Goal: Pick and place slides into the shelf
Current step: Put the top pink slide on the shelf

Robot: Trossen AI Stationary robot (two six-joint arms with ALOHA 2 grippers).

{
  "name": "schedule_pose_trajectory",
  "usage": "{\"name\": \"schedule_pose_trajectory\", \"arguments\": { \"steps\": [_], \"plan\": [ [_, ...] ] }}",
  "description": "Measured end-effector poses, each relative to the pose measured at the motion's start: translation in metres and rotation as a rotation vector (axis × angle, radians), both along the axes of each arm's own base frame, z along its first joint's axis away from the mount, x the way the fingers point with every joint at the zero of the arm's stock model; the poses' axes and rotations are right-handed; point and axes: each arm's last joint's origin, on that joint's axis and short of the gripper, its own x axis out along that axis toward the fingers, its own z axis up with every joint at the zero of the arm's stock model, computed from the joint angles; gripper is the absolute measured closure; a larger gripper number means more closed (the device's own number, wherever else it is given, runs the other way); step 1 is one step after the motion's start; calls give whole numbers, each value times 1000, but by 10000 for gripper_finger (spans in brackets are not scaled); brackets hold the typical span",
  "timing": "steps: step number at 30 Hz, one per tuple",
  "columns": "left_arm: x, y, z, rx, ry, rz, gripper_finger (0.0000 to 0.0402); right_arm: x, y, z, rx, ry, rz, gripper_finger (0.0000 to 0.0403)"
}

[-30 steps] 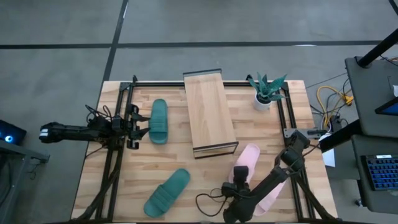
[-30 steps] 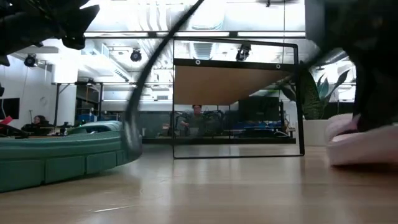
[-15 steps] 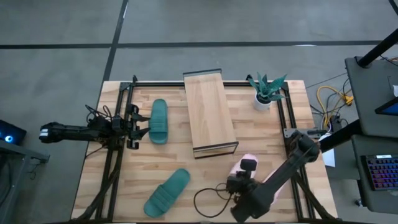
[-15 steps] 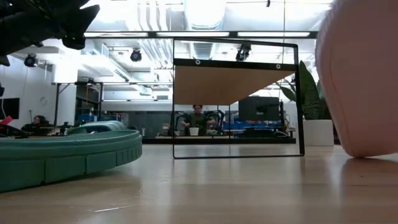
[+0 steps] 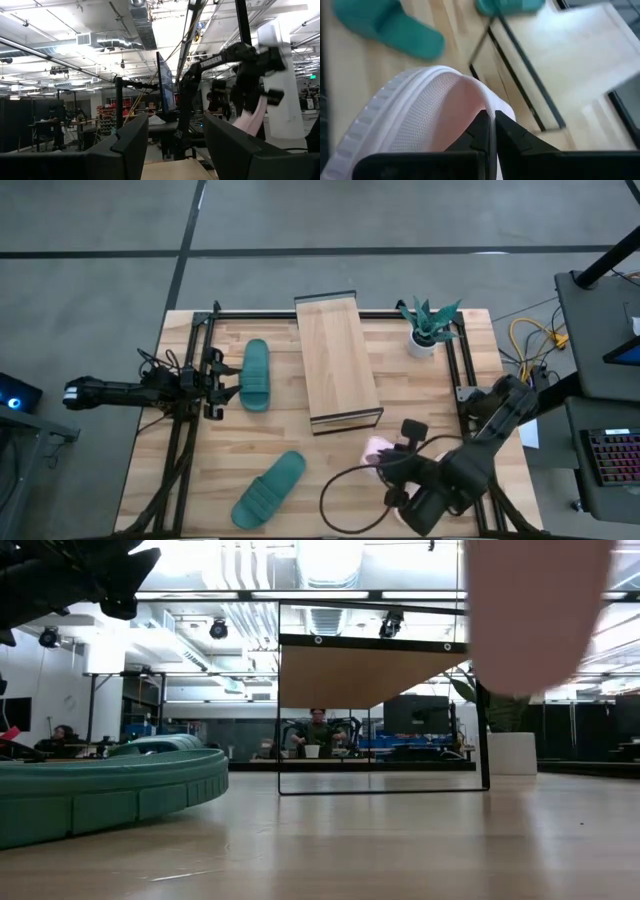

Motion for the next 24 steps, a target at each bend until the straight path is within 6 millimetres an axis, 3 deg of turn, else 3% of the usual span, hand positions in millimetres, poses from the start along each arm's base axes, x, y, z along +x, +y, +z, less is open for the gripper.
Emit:
{"name": "schedule_pose_trajectory", "arguments": {
  "steps": [7,12,18,24],
  "plan": [
    [0,0,0,0,0,0,227,13,11,46,59,-271,165,391],
    [0,0,0,2,3,-5,227,24,19,69,-129,-412,316,391],
    [-1,-7,1,148,-20,-211,227,43,16,80,-296,-498,370,391],
    [0,-12,-1,305,-27,-332,227,64,-7,85,-277,-516,383,391]
  ]
}}
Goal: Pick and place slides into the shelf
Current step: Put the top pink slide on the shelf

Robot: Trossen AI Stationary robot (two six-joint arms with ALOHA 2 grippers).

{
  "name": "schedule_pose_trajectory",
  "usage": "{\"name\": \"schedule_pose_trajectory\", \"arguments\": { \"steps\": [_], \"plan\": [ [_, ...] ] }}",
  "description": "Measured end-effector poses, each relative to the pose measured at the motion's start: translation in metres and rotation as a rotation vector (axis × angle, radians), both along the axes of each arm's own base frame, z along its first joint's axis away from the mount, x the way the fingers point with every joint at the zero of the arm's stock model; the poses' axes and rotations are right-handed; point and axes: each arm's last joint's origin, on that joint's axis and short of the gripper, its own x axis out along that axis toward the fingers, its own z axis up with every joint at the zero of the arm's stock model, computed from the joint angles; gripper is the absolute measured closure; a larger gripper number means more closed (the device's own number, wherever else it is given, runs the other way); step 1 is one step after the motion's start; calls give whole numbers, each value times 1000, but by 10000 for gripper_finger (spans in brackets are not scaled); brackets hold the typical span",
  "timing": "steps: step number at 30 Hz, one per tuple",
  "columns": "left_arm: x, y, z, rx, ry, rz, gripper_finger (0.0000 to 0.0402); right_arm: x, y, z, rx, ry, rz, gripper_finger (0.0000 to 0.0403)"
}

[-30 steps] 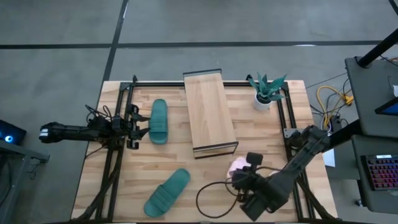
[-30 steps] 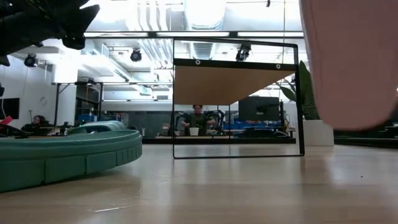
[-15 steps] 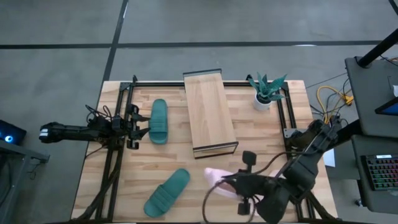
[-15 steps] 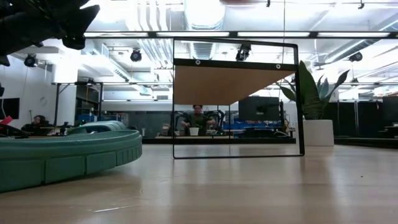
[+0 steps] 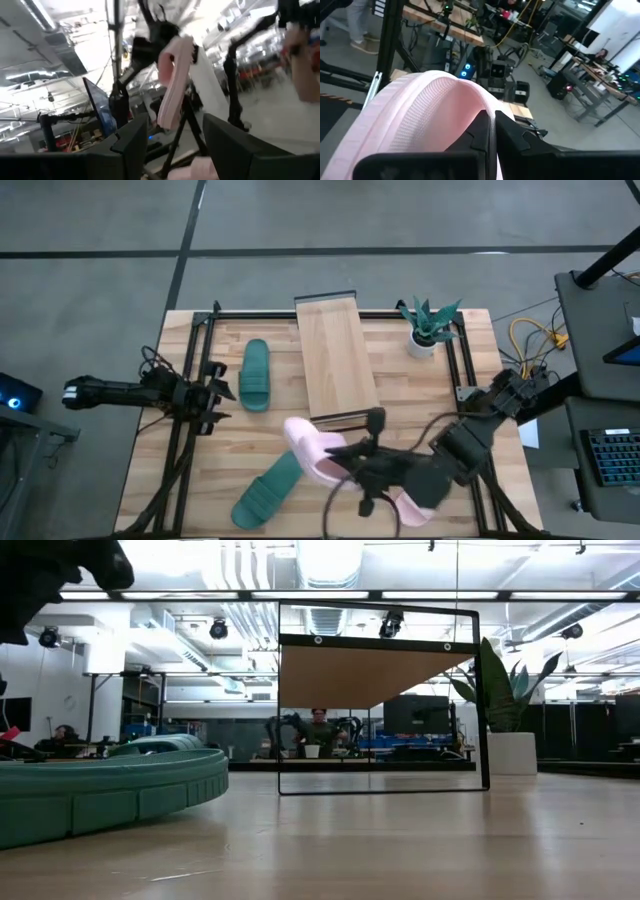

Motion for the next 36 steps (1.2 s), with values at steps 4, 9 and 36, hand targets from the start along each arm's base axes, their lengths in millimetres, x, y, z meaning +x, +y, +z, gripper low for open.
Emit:
{"name": "schedule_pose_trajectory", "arguments": {
  "steps": [4,9,36],
  "plan": [
    [6,0,-4,91,6,32,227,16,-17,5,19,-20,75,392],
    [10,0,-1,120,-47,31,223,30,-38,5,13,-13,118,392],
    [49,0,24,177,-112,95,168,59,-86,6,-2,-43,220,391]
  ]
}}
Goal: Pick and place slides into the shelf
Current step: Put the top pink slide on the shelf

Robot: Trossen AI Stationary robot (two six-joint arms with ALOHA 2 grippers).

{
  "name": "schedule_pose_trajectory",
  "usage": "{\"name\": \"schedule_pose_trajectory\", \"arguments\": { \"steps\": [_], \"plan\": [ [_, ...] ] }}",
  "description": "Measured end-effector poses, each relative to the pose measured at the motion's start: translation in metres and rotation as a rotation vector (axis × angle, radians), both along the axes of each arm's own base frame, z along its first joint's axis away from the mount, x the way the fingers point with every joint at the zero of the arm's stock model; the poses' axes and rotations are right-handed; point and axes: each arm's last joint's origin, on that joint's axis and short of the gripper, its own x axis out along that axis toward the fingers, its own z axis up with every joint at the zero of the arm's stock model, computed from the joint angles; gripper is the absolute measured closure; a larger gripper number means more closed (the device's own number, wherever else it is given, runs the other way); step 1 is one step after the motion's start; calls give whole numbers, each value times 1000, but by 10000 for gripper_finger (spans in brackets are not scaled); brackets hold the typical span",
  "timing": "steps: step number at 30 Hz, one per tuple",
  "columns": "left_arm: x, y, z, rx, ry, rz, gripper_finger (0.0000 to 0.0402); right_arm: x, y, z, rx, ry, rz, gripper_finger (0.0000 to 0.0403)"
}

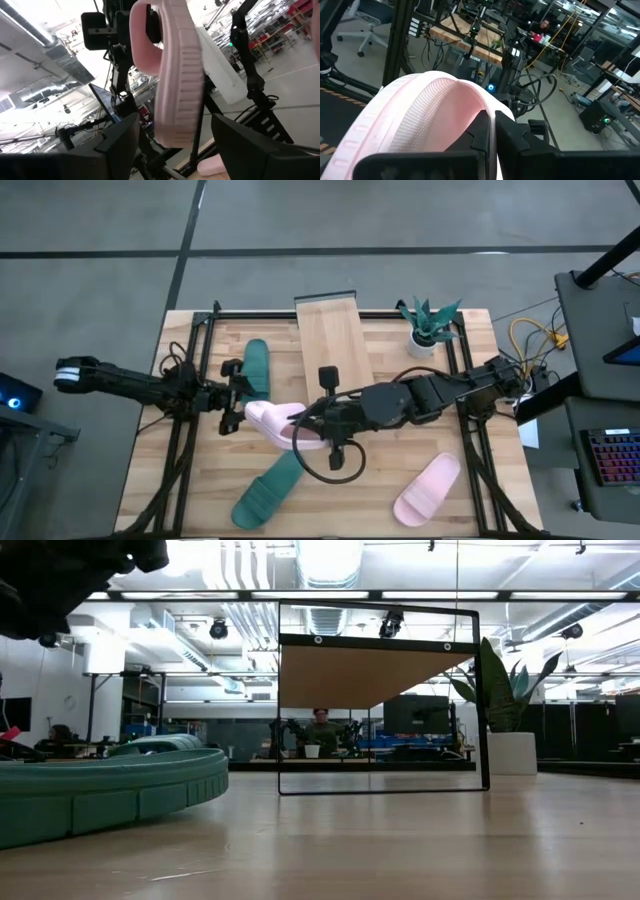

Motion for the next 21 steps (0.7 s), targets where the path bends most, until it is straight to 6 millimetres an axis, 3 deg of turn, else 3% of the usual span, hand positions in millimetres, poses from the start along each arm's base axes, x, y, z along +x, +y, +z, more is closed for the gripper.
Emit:
{"name": "schedule_pose_trajectory", "arguments": {
  "steps": [11,17,21],
  "plan": [
    [21,-2,5,46,27,-45,211,3,-5,-3,-6,13,-18,391],
    [24,-2,5,80,20,-45,274,3,-7,-6,-16,40,-24,391],
    [24,-2,7,146,-14,-25,339,3,-7,-6,-17,40,-26,391]
  ]
}}
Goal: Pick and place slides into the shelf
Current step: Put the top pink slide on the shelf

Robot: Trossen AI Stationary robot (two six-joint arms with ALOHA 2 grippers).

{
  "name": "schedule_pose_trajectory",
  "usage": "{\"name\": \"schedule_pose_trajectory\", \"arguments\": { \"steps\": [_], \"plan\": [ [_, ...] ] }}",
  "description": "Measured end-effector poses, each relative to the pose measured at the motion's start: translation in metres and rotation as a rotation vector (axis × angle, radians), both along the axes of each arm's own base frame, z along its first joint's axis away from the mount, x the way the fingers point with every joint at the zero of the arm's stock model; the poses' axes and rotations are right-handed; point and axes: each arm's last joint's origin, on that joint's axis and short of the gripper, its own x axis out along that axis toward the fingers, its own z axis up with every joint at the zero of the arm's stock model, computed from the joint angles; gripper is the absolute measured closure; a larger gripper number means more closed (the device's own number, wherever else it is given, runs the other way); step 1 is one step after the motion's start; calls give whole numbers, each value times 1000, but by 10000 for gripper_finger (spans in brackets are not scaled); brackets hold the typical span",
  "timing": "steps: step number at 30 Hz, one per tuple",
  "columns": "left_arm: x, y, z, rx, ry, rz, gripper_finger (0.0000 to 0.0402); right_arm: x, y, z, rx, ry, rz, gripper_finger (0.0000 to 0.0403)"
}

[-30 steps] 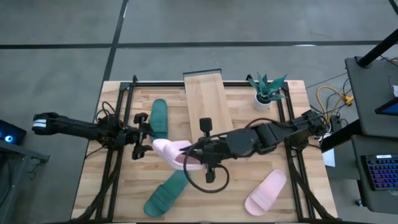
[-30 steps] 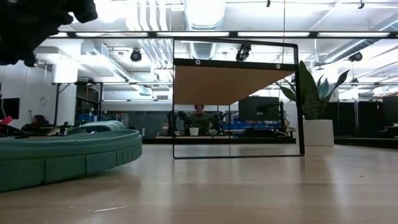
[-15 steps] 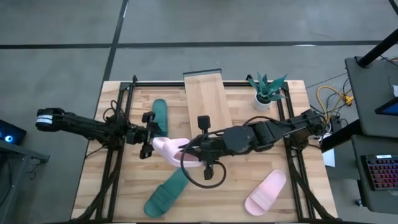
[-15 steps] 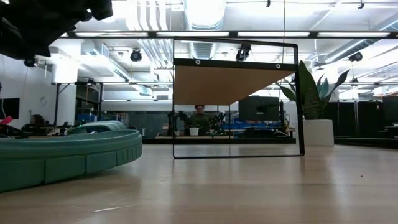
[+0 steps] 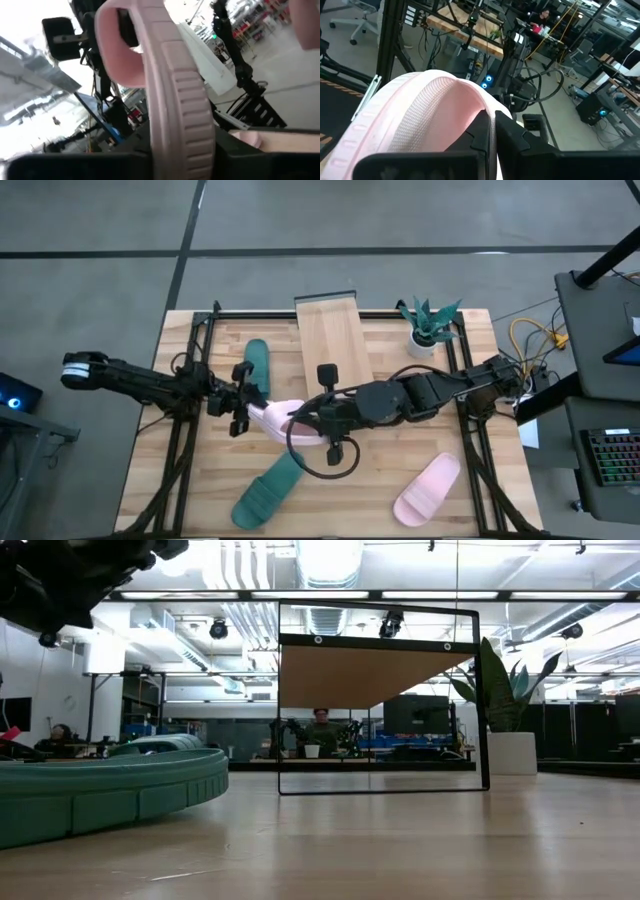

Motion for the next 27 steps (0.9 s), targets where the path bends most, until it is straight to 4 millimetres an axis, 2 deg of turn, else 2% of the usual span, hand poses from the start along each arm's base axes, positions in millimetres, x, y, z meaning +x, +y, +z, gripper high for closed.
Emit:
{"name": "schedule_pose_trajectory", "arguments": {
  "steps": [2,8,20,27],
  "plan": [
    [0,0,0,18,-13,8,359,0,0,0,0,0,1,391],
    [-2,0,2,19,-22,14,359,0,0,0,-34,4,3,380],
    [-11,3,10,-23,-66,128,359,-16,-11,22,-119,12,-250,264],
    [-16,4,12,-11,-62,151,359,-26,-16,40,-122,-13,-284,237]
  ]
}}
